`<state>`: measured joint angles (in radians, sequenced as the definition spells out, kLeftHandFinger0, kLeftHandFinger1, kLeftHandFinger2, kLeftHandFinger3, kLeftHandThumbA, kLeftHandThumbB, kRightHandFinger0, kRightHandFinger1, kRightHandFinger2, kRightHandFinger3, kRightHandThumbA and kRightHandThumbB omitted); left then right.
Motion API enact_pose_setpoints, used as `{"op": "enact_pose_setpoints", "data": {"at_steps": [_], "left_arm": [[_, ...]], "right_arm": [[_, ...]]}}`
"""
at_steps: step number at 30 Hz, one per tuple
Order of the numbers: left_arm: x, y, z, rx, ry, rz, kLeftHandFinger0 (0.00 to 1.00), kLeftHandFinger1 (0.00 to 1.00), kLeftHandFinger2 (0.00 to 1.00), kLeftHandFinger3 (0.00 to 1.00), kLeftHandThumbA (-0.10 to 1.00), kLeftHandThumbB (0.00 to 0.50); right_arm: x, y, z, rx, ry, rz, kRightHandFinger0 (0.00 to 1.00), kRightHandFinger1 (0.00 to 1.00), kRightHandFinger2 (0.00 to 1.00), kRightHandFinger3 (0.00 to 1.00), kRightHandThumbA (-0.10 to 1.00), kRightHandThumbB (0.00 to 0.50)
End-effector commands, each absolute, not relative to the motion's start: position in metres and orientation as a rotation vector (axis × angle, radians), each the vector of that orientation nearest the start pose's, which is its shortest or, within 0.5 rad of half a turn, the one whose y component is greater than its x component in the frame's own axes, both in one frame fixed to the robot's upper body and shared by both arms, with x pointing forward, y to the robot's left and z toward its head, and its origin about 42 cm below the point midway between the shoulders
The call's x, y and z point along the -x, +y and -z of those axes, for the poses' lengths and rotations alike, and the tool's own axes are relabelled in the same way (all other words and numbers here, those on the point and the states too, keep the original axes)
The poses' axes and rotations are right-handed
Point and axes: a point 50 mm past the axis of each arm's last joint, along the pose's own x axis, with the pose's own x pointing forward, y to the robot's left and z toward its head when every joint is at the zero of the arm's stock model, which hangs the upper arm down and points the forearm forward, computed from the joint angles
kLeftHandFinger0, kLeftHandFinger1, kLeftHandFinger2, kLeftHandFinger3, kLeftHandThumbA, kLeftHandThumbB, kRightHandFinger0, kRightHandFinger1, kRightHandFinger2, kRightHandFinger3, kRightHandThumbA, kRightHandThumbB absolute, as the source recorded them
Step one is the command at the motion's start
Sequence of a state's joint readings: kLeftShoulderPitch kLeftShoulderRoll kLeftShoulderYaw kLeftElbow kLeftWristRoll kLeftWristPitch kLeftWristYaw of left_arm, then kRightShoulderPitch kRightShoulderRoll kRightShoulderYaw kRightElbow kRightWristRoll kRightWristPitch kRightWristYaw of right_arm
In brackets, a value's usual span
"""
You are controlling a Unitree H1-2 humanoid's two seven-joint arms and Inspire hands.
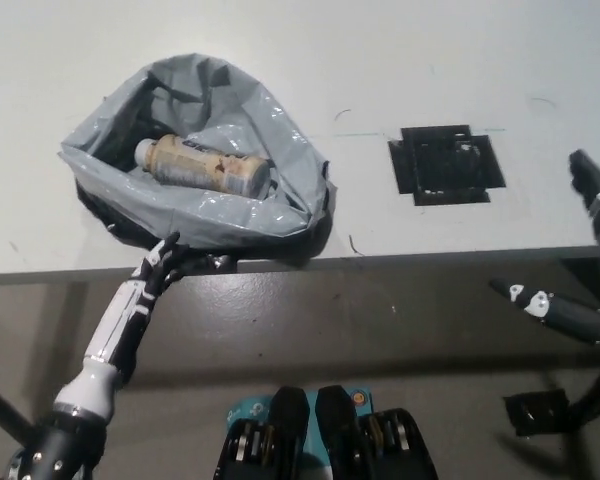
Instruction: Use the right hand to pick up a bottle of protein shake and place it into a plastic bag on the left side
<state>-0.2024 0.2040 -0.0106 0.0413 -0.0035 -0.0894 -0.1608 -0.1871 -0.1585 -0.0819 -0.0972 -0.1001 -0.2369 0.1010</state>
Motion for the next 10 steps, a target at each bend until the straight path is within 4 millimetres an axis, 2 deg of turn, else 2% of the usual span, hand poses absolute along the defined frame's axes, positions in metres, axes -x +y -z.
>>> {"op": "enact_pose_setpoints", "data": {"at_steps": [1, 4, 6, 9, 10], "left_arm": [[-0.353, 0.258, -0.173, -0.231, -0.294, 0.181, 1.00, 1.00, 1.00, 1.00, 1.00, 0.153], [-0.348, 0.262, -0.169, -0.224, -0.282, 0.186, 1.00, 1.00, 1.00, 1.00, 1.00, 0.159], [-0.337, 0.264, -0.162, -0.223, -0.257, 0.193, 1.00, 1.00, 1.00, 1.00, 1.00, 0.160], [-0.316, 0.265, -0.148, -0.250, -0.231, 0.205, 1.00, 1.00, 1.00, 1.00, 1.00, 0.171], [-0.316, 0.265, -0.148, -0.250, -0.231, 0.205, 1.00, 1.00, 1.00, 1.00, 1.00, 0.171]], "right_arm": [[-0.356, -0.233, -0.197, 0.186, -0.561, -0.119, 1.00, 1.00, 1.00, 1.00, 1.00, 0.250], [-0.359, -0.222, -0.180, 0.162, -0.510, -0.146, 1.00, 1.00, 1.00, 1.00, 1.00, 0.221], [-0.353, -0.215, -0.162, 0.143, -0.459, -0.156, 1.00, 1.00, 1.00, 1.00, 1.00, 0.220], [-0.333, -0.210, -0.137, 0.135, -0.384, -0.165, 1.00, 1.00, 1.00, 1.00, 1.00, 0.241], [-0.333, -0.210, -0.137, 0.135, -0.384, -0.165, 1.00, 1.00, 1.00, 1.00, 1.00, 0.241]]}}
